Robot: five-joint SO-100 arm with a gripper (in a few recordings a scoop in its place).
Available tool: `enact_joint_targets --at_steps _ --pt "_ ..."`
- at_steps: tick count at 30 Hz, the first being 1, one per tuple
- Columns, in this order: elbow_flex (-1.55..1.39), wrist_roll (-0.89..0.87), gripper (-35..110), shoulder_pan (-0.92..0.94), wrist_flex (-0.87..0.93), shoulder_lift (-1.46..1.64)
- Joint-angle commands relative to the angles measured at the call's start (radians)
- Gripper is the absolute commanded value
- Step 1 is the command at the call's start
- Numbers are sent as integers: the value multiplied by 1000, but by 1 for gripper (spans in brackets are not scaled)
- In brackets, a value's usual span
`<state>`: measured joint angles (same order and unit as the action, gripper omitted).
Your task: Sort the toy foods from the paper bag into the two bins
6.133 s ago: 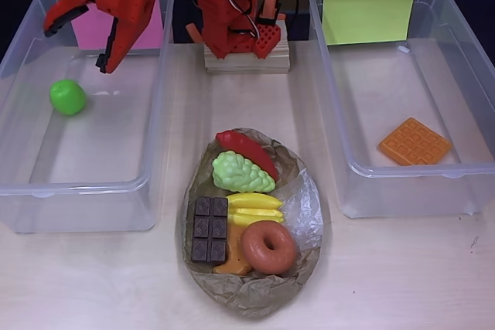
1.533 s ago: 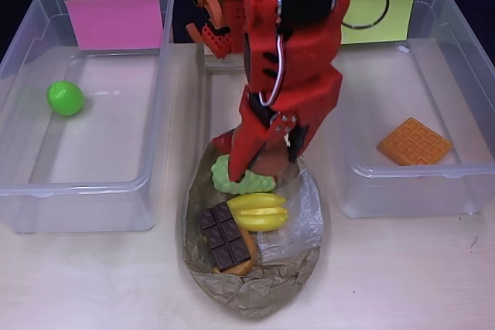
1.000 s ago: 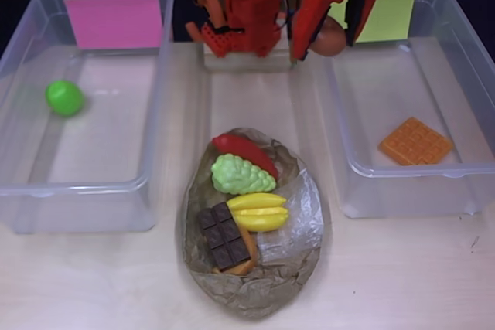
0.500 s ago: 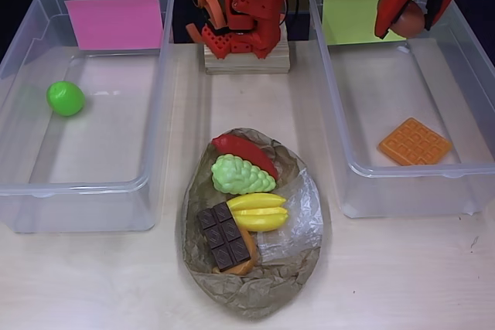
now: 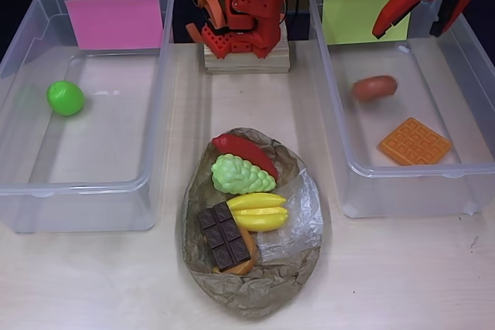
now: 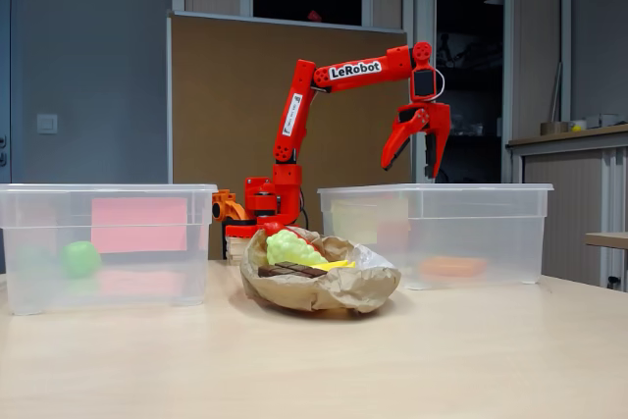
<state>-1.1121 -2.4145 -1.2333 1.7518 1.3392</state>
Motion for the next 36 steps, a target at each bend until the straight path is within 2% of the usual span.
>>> enact_joint_targets --at_steps 1,7,12,24,29,32,36 --pt "28 -5 50 -2 5 14" --pt "49 58 50 46 37 26" --pt "55 201 51 150 54 61" --pt "103 876 47 546 49 120" --pt "92 1129 40 735 35 143" --pt "43 1190 38 867 14 146" --pt "-115 1207 38 1020 -138 138"
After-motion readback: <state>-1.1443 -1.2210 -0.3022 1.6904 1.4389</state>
